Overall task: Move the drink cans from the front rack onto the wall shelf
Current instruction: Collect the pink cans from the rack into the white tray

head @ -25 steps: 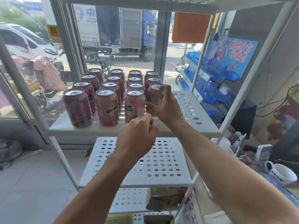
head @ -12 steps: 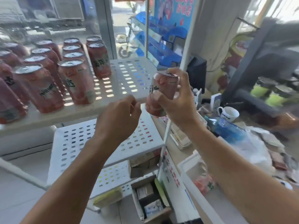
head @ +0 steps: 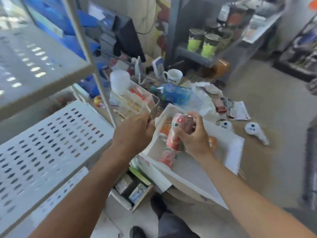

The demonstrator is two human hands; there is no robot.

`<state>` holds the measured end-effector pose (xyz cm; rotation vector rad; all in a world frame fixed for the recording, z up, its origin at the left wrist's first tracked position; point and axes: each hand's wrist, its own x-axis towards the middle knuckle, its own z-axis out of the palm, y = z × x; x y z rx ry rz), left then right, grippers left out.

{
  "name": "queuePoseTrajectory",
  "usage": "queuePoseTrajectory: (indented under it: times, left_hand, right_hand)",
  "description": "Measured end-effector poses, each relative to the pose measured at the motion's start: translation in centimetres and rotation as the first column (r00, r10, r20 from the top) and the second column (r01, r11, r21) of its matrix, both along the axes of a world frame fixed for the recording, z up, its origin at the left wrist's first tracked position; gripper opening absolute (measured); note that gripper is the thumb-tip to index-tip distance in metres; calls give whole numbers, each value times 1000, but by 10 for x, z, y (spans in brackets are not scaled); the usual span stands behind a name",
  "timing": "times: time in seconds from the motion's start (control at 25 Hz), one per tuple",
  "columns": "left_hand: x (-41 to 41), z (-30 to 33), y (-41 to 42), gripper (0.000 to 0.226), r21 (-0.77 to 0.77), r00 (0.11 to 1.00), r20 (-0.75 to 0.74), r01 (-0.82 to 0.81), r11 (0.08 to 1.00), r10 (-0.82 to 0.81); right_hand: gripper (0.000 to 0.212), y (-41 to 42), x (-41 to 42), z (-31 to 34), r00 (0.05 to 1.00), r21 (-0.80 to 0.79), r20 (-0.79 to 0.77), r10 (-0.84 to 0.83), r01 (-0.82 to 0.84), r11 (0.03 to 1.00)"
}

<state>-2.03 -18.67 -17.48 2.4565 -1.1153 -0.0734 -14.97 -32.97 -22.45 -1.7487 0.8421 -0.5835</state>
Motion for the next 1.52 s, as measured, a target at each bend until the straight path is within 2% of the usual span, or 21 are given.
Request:
queuePoseTrajectory:
  times: [0.16,0.36,0.6,0.72,0.84,1.0,1.16,1.24,1.36,1.52]
  left_hand:
    - [-14,-29,-36,24,84,993,-41,111,990,-108]
    - [-27,-59,-63,25,193,974,-93,220,956,-206]
    - [-29,-72,-71,23,235,968,-135,237,943,-210]
    - [-28,-73,-70,22,242,966,-143,243,939,-213]
    - [-27,-73,-64,23,255,972,-121,228,940,-203]
    - [-19,-63,-47,27,237,985,-96,166,957,-146]
    - [-4,-35,-19,24,163,996,-78,47,985,-34]
    - [7,-13,3,23,111,997,-46,-58,992,64]
    - [23,26,43,23,13,976,48,-213,977,212]
    - [42,78,100,22,-143,917,141,-355,924,374]
  right_hand:
    - [62,-15,-39,-60,965,195,-230,-124,170,966]
    - [57,-7,-57,-107,906,385,-391,-163,322,865]
    - [66,-4,-45,-133,876,367,-425,-226,395,842]
    - [56,-5,-40,-134,870,388,-459,-180,378,840]
    - [49,-7,-42,-123,867,368,-491,-85,295,882]
    - [48,-8,-42,-94,818,148,-576,-9,116,982]
    - [44,-6,-12,-41,867,-79,-494,68,-123,989]
    - [44,3,14,-6,895,-223,-420,149,-261,939]
    - [47,26,56,48,919,-461,-286,272,-381,802]
    - [49,68,108,116,869,-665,-145,472,-439,604]
